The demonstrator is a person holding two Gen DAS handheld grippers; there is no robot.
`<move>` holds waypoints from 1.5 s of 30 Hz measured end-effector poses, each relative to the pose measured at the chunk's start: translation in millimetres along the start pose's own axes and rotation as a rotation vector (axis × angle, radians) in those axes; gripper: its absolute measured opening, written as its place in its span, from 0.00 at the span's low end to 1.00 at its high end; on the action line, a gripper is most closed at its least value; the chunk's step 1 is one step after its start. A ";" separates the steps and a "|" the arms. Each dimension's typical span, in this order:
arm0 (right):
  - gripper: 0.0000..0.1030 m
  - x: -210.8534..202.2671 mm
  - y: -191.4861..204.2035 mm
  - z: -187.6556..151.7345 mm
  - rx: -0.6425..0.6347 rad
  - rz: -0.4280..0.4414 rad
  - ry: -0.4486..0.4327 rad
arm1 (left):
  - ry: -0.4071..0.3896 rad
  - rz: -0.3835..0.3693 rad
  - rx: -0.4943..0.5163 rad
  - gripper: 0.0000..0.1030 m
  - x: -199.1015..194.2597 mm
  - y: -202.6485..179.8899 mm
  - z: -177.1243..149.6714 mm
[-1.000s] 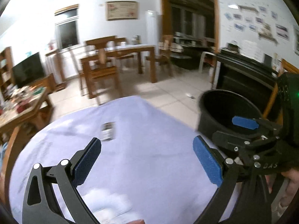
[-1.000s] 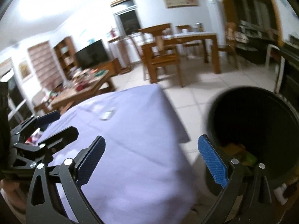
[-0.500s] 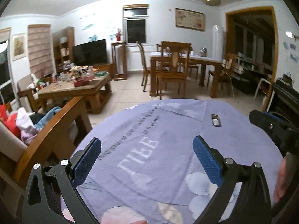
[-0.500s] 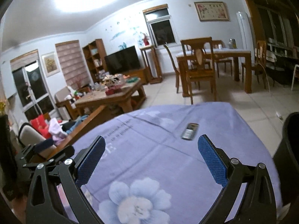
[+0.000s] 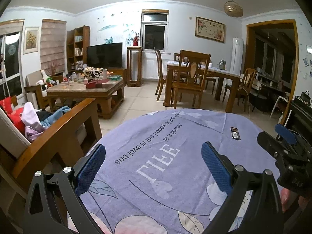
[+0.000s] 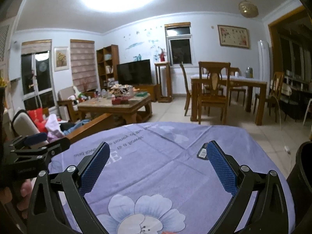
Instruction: Collect trash
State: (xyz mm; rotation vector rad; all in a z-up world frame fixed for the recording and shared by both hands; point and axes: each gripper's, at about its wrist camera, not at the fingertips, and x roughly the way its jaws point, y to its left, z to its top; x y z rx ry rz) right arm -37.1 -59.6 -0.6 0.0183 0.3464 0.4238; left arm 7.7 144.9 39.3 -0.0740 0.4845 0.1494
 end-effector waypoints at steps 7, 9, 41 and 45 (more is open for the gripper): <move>0.95 2.4 7.6 -6.7 -0.058 -0.007 0.003 | 0.039 0.000 -0.012 0.95 5.2 -1.9 -4.8; 0.95 2.4 6.9 -7.2 -0.057 -0.002 0.003 | 0.046 0.002 -0.018 0.95 3.9 -2.7 -5.5; 0.95 -1.0 5.7 -9.2 -0.042 -0.007 -0.014 | 0.015 0.061 -0.018 0.95 -10.8 -9.7 -7.1; 0.95 -0.5 5.9 -9.8 -0.044 -0.004 -0.013 | 0.010 0.063 -0.013 0.95 -11.3 -10.2 -6.9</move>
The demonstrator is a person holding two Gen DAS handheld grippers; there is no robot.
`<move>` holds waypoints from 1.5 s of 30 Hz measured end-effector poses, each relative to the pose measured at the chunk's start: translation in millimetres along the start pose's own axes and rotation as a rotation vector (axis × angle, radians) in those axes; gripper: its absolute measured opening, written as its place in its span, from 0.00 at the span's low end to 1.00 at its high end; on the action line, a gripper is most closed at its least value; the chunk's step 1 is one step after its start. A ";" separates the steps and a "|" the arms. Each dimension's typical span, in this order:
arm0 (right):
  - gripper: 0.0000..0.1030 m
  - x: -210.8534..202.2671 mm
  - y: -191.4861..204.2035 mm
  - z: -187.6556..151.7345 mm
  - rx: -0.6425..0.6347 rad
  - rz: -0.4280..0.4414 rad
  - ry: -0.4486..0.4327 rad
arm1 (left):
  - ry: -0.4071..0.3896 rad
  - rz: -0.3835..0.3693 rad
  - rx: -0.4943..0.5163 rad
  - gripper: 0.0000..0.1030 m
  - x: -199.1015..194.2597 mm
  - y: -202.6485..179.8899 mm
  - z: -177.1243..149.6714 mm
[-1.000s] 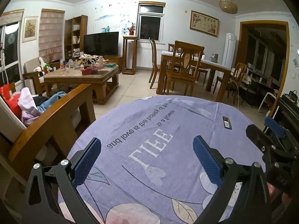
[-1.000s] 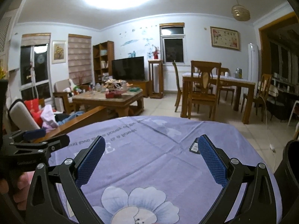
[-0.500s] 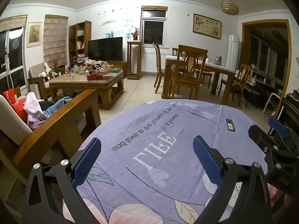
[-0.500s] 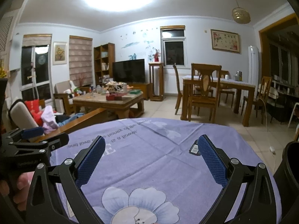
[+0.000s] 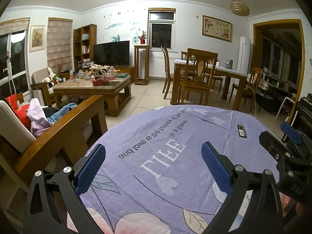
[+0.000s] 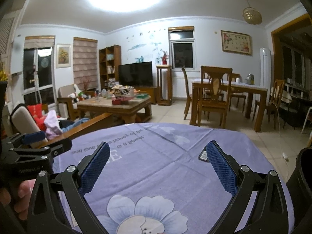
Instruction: Collect trash
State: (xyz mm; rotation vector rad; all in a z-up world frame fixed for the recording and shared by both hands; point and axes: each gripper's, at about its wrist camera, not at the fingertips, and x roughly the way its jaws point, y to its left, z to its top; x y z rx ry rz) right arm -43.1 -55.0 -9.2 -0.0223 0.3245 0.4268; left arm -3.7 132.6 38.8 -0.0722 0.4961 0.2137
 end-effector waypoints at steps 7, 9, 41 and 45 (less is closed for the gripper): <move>0.95 -0.9 -1.3 0.1 0.001 0.001 -0.001 | 0.000 -0.002 -0.005 0.95 -1.3 0.0 0.3; 0.95 -0.9 -1.2 -0.2 0.001 0.001 -0.002 | -0.001 0.000 -0.003 0.95 -1.7 -0.5 0.4; 0.95 -0.6 -1.8 0.3 0.003 0.001 0.001 | -0.009 0.002 0.000 0.95 -1.8 -0.4 -1.6; 0.95 -0.9 -1.6 0.7 0.002 0.001 0.000 | -0.013 0.002 0.001 0.95 -2.4 -0.6 -1.3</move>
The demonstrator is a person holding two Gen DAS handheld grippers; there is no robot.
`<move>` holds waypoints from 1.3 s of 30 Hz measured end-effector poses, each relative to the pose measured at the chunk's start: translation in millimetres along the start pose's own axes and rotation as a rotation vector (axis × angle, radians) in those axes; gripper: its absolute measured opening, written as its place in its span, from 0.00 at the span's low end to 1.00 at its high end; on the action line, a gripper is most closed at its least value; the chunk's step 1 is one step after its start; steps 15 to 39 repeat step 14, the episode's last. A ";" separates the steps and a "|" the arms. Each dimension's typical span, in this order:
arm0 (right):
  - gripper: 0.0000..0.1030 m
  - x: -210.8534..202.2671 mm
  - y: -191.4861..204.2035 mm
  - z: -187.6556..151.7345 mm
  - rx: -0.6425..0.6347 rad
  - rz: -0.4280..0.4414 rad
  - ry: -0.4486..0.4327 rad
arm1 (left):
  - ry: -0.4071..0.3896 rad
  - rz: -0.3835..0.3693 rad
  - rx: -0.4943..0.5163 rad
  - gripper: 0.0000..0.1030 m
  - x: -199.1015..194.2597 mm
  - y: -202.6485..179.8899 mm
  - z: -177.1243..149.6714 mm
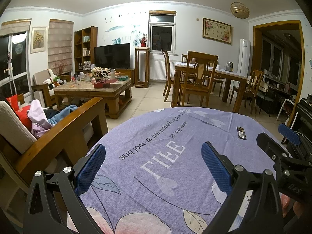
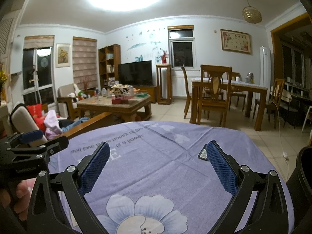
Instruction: Collect trash
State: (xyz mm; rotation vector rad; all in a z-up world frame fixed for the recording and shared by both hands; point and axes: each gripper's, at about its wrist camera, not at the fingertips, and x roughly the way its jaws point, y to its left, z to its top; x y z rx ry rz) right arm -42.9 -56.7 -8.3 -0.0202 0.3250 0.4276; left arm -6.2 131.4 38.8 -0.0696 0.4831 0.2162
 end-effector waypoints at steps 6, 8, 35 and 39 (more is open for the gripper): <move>0.95 -0.5 -0.1 0.5 0.000 0.000 0.000 | 0.003 -0.001 -0.002 0.95 0.3 0.2 -0.7; 0.95 -0.6 -0.1 0.4 -0.001 -0.001 0.000 | 0.003 -0.002 -0.003 0.95 0.4 0.3 -1.0; 0.95 -0.8 -0.1 0.7 0.000 0.000 0.000 | 0.000 0.000 -0.001 0.95 -0.5 -0.7 -1.8; 0.95 -0.8 -0.1 0.7 0.000 0.000 0.000 | 0.000 0.000 -0.001 0.95 -0.5 -0.7 -1.8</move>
